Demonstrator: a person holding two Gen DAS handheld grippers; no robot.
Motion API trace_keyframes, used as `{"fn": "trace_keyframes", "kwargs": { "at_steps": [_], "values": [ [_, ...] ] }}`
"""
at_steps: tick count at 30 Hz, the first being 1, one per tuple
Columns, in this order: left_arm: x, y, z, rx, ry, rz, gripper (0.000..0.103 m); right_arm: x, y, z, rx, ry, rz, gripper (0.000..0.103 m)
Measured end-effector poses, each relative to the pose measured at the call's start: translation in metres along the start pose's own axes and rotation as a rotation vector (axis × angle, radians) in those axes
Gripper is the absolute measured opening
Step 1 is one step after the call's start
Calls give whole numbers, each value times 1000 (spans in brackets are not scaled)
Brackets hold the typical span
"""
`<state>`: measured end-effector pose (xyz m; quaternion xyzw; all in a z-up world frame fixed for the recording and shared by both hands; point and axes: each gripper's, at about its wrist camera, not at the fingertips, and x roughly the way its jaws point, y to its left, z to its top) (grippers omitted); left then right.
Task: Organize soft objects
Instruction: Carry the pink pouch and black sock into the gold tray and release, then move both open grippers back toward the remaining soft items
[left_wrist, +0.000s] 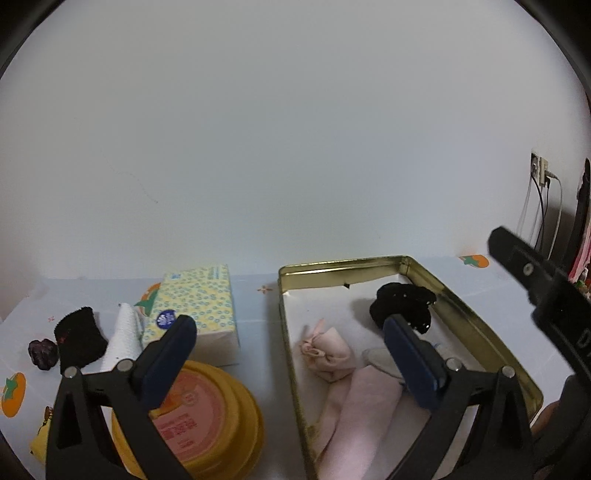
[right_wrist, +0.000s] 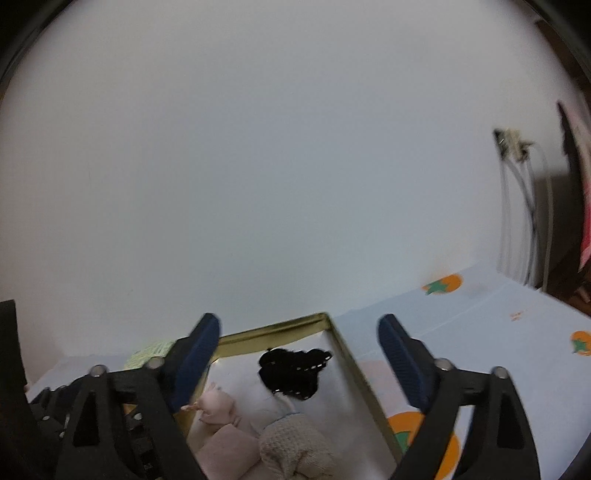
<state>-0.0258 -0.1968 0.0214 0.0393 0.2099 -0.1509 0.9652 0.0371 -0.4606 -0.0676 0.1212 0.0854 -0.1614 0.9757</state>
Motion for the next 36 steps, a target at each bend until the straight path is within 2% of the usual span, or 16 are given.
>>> {"fn": "trace_keyframes", "kwargs": {
  "at_steps": [8, 16, 24, 31, 36],
  "values": [
    [-6, 2, -11, 62, -49, 18, 103, -17, 11, -11, -49, -90, -4, 96],
    [-15, 7, -17, 81, -72, 21, 103, -26, 21, -21, -90, -57, 7, 96],
    [-25, 18, -19, 60, -78, 13, 103, -32, 18, -25, -52, -36, 27, 96],
    [-32, 27, -22, 51, -70, -6, 103, -45, 22, -27, -59, -80, 34, 96],
    [-37, 30, -24, 58, -65, -11, 103, -47, 25, -29, -52, -65, 50, 96]
  ]
}}
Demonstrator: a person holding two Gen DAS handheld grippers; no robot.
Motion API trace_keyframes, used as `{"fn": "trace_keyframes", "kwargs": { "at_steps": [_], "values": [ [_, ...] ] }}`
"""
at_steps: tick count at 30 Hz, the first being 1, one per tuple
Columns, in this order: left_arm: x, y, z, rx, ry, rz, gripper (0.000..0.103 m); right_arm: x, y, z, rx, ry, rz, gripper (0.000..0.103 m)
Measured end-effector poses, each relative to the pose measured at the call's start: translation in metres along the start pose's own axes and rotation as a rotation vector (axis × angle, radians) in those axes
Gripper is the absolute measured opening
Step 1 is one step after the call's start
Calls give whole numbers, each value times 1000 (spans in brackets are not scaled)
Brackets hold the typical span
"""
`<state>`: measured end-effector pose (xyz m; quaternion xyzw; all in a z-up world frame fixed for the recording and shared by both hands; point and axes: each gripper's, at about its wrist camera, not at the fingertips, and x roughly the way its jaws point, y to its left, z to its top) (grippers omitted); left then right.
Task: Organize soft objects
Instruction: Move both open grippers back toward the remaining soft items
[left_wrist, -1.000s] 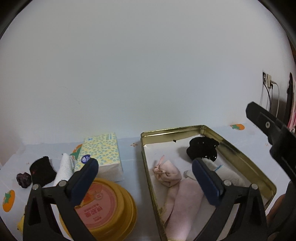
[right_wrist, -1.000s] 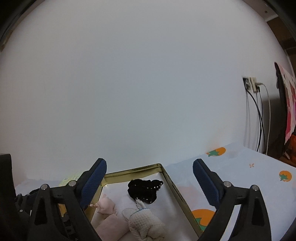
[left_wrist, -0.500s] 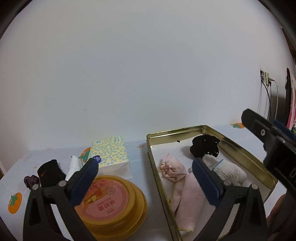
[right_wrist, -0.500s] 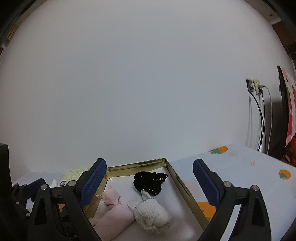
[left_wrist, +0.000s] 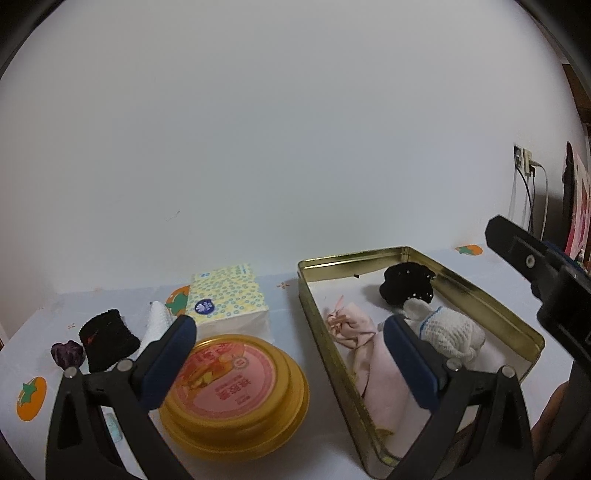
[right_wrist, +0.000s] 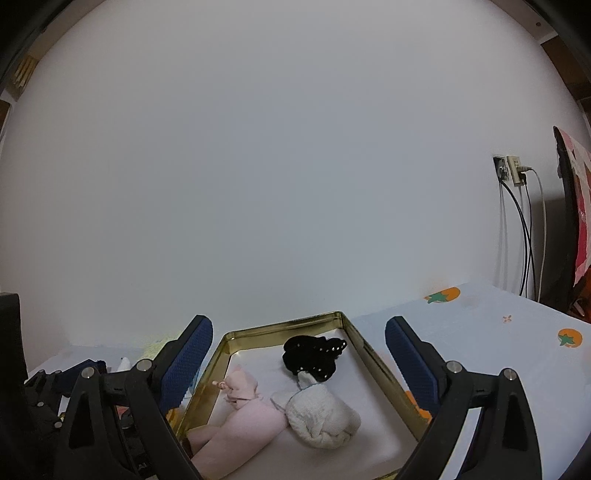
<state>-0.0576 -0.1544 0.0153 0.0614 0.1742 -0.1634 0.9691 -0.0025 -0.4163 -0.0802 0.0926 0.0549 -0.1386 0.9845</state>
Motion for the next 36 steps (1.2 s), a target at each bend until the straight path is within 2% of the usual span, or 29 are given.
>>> {"fn": "trace_keyframes", "kwargs": {
  "at_steps": [10, 18, 30, 36],
  "values": [
    [-8, 14, -5, 19, 17, 5, 103, -6, 10, -5, 7, 36, 23, 96],
    [-16, 50, -13, -28, 50, 38, 103, -10, 35, -11, -37, 75, 76, 96],
    [-24, 101, -25, -90, 96, 100, 103, -16, 81, -22, -83, 125, 201, 96],
    [-29, 136, -31, -121, 112, 165, 103, -12, 116, -33, -125, 190, 301, 96]
  ]
}}
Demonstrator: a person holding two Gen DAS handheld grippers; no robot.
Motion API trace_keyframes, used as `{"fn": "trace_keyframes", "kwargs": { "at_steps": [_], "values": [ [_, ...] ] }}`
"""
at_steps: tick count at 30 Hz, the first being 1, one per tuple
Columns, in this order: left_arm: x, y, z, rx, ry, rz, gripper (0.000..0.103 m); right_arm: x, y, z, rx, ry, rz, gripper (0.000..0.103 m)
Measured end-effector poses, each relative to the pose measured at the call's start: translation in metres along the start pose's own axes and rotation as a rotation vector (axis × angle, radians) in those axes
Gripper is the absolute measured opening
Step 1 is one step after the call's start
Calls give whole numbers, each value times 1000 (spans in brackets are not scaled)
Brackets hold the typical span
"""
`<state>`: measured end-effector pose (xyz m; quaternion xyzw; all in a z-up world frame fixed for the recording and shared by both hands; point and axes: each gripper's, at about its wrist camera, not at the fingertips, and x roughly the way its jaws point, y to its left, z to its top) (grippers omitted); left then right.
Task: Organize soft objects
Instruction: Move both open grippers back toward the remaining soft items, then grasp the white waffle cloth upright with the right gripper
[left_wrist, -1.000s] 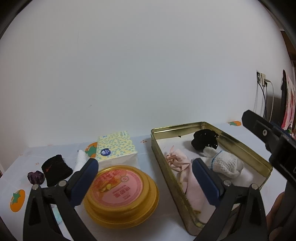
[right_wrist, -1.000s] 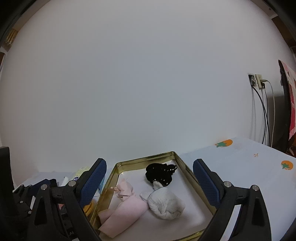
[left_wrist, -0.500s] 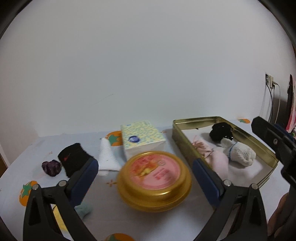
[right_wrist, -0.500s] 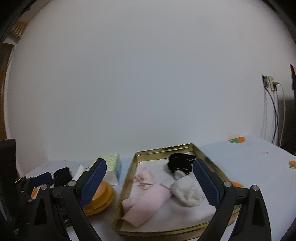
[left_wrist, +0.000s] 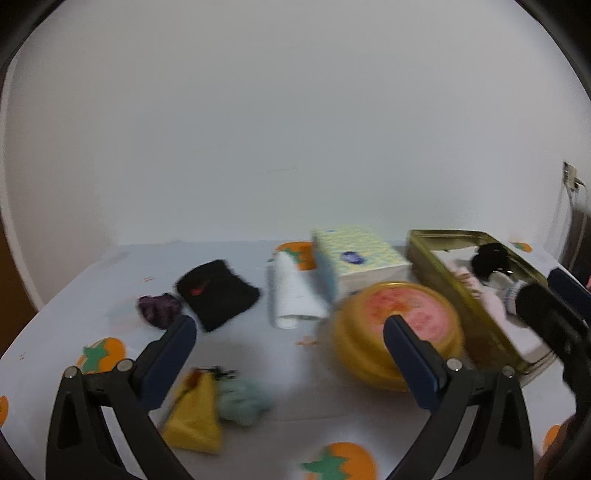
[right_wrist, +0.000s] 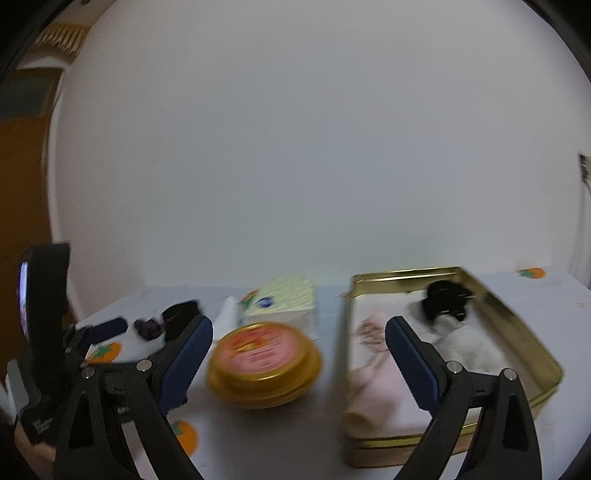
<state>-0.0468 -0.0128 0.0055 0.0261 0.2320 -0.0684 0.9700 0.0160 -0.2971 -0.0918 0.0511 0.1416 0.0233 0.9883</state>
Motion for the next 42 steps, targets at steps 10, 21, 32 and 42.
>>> {"fn": "trace_keyframes", "kwargs": {
  "at_steps": [10, 21, 32, 42],
  "values": [
    [8, 89, -7, -140, 65, 148, 103, 33, 69, -9, -119, 112, 136, 96],
    [20, 163, -14, -240, 110, 267, 103, 73, 108, -20, -194, 319, 222, 66],
    [36, 178, -13, -265, 150, 238, 103, 102, 121, -5, -73, 255, 151, 66],
    [39, 196, -11, -314, 121, 262, 103, 159, 135, 2, -93, 304, -25, 54]
  ]
}}
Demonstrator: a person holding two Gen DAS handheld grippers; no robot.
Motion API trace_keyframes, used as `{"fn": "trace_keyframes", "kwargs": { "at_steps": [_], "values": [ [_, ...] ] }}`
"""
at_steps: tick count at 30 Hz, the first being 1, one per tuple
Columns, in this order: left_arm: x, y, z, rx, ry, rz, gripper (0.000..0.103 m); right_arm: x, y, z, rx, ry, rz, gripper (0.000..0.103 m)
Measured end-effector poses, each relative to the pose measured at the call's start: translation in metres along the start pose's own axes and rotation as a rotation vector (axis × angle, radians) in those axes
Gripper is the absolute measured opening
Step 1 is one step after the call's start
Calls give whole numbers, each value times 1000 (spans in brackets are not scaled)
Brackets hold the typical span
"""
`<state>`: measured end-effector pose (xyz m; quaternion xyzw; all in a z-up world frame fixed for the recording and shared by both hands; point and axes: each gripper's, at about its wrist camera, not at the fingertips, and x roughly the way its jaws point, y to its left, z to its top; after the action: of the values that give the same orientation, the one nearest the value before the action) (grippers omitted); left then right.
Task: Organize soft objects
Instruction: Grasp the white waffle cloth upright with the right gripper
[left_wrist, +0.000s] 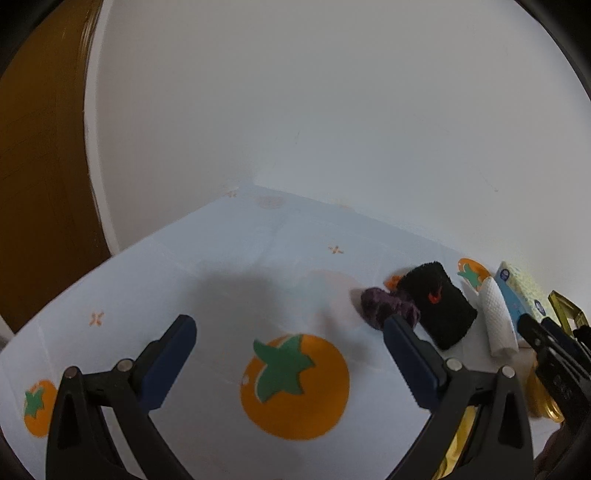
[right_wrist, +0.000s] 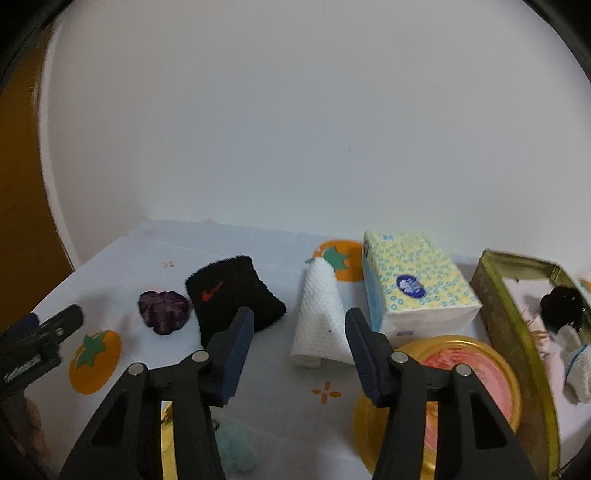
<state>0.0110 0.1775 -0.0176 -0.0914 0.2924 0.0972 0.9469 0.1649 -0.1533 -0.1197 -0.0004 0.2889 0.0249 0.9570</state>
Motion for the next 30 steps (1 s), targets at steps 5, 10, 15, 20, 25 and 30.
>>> {"fn": "trace_keyframes", "kwargs": {
  "at_steps": [5, 10, 15, 20, 25, 30],
  "values": [
    [11, -13, 11, 52, -16, -24, 102, 27, -4, 9, 36, 70, -47, 54],
    [31, -30, 21, 79, 30, -66, 102, 47, -4, 13, 62, 139, -83, 54],
    [53, -50, 22, 131, 95, -59, 101, 56, 11, 17, 4, 163, -156, 54],
    [65, -55, 23, 139, 141, -53, 101, 62, 33, 18, -106, 187, -270, 54],
    [77, -61, 23, 157, 187, -37, 93, 70, 34, 15, -133, 250, -302, 54],
    [80, -60, 22, 131, 213, -74, 89, 68, 41, 12, -175, 261, -251, 27]
  ]
}}
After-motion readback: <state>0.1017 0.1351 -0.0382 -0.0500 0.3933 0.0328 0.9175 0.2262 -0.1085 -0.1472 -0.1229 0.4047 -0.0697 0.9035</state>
